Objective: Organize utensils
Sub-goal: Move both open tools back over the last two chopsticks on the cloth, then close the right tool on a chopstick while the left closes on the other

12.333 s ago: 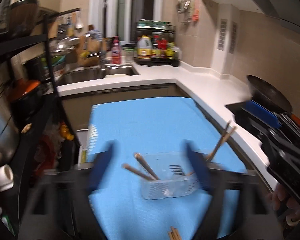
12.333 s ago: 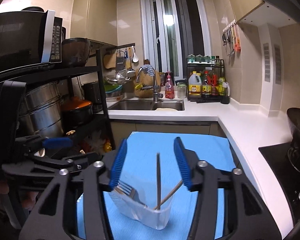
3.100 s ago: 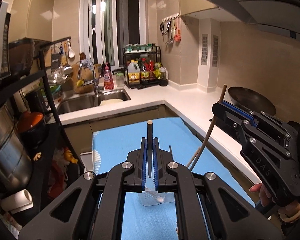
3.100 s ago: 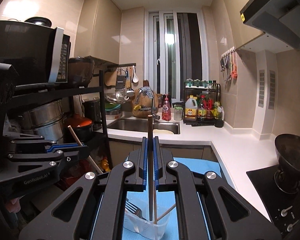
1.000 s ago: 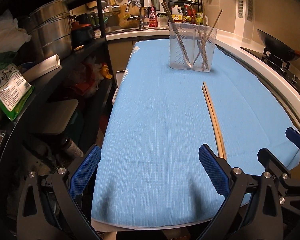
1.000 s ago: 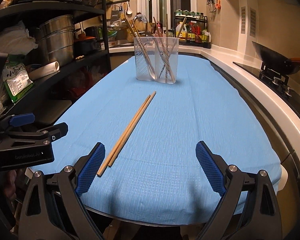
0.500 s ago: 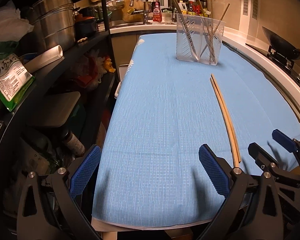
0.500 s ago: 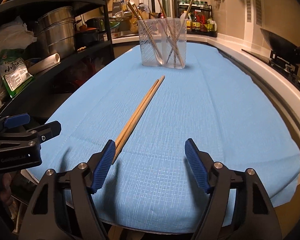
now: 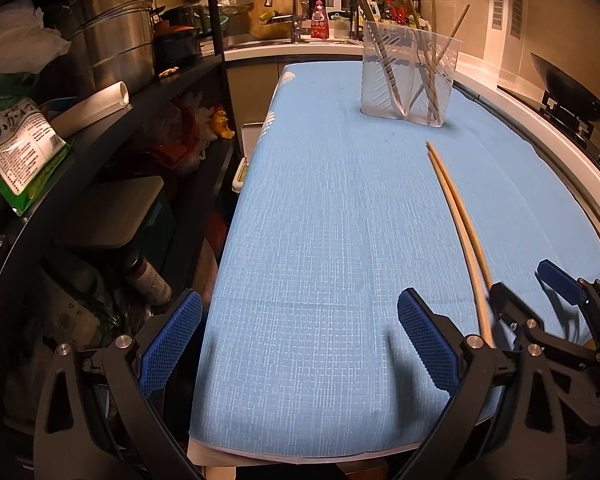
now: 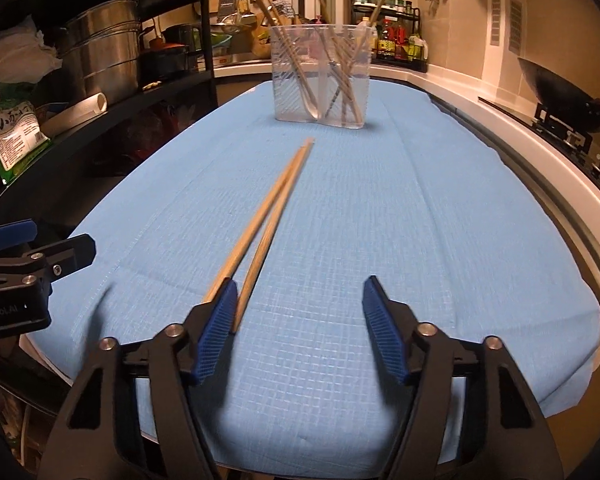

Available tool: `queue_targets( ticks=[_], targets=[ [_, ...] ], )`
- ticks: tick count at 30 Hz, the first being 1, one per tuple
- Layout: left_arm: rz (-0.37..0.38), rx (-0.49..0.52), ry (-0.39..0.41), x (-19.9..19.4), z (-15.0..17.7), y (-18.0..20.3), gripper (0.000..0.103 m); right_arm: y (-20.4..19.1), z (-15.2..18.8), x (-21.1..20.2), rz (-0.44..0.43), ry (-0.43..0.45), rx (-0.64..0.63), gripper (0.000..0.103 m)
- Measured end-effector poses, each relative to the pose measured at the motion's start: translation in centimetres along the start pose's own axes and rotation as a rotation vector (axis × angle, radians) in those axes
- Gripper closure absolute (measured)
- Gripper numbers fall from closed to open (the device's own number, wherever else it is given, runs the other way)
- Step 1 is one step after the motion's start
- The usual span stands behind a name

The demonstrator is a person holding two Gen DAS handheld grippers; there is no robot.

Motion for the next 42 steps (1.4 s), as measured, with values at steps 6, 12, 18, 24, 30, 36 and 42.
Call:
queue_targets(
  ticks=[6,12,18,24,30,36,42],
  targets=[
    [0.003,0.007,0.0,-0.1,0.0,0.5,0.008,4.0,0.5,-0.2,0.049,0.007,0.102,0.052],
    [0.004,0.027,-0.001,-0.2,0.0,1.2,0.008,2.5,-0.1,0.5,-0.046,0.033,-0.023,0.056],
    [0.009,0.033,0.003,-0.6,0.0,1.8,0.008,1.9,-0.2,0.4,-0.147,0.06,-0.029,0.098],
    [0.048,0.048,0.01,-0.8,-0.3,4.0,0.008,5.2,0.9,-0.8,-0.046,0.101,0.038,0.098],
    [0.127,0.09,0.037,-0.6,0.0,9.3,0.008,6.9,1.4,-1.4,-0.026,0.117,0.035,0.098],
    [0.175,0.069,-0.001,1.5,1.1,12.9,0.008,7.2,1.8,-1.7,-0.038,0.131,0.01,0.098],
    [0.104,0.068,0.038,2.4,1.2,12.6,0.009,7.2,2.1,-1.8,-0.046,0.145,-0.011,0.098]
  ],
)
Point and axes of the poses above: each gripper's, at about its wrist camera, not at the fingertips, and x roughly the way its jaws point, y to its right, z to its underside, the point moved 7 cm from there along x, roughly the way its jaws point, and after that the axes turned 7 degrees about -y, right-handed, at the moved point
